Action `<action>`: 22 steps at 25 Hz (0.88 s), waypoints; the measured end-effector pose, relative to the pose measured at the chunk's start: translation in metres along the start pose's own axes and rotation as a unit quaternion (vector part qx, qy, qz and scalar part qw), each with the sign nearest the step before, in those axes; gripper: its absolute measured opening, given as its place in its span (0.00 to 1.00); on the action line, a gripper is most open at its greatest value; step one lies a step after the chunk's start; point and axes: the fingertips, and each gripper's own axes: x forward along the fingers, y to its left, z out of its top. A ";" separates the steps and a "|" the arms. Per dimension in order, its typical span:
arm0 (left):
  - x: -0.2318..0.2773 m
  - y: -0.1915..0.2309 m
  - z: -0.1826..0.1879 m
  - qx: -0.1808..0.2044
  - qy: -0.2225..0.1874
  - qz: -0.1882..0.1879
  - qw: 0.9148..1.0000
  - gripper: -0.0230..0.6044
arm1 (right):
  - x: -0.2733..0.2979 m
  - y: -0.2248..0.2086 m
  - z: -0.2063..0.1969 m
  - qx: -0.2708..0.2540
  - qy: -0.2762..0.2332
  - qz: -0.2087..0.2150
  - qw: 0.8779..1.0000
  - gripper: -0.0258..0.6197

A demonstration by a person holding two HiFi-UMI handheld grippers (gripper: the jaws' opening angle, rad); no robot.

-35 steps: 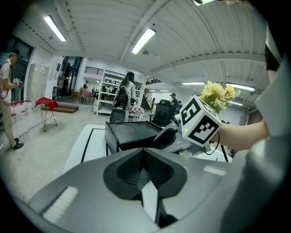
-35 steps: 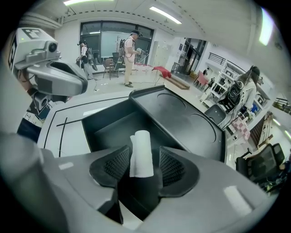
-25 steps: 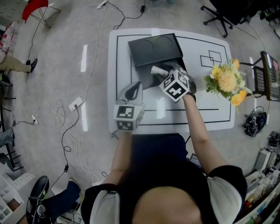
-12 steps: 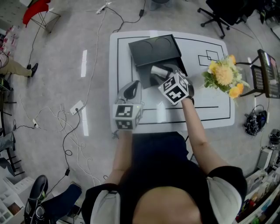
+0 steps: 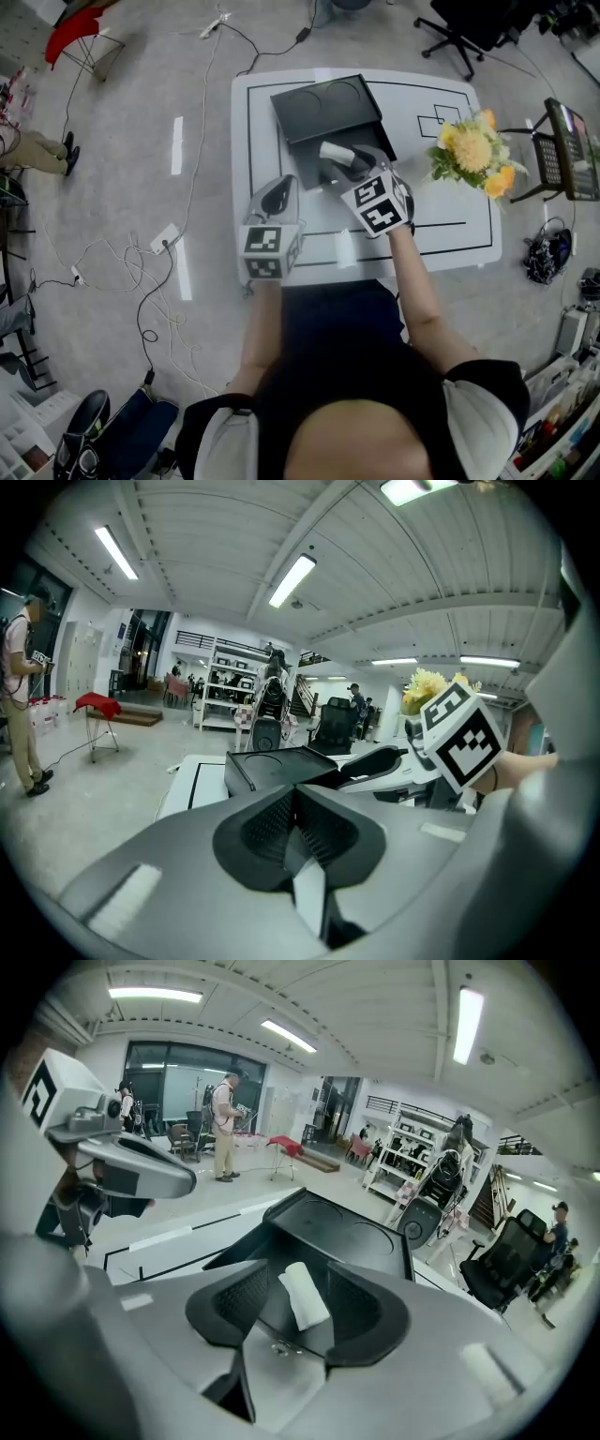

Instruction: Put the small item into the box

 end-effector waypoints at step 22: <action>-0.013 -0.020 0.019 0.024 -0.018 -0.027 0.999 0.05 | -0.083 0.001 0.037 0.135 -0.146 -0.033 0.979 0.18</action>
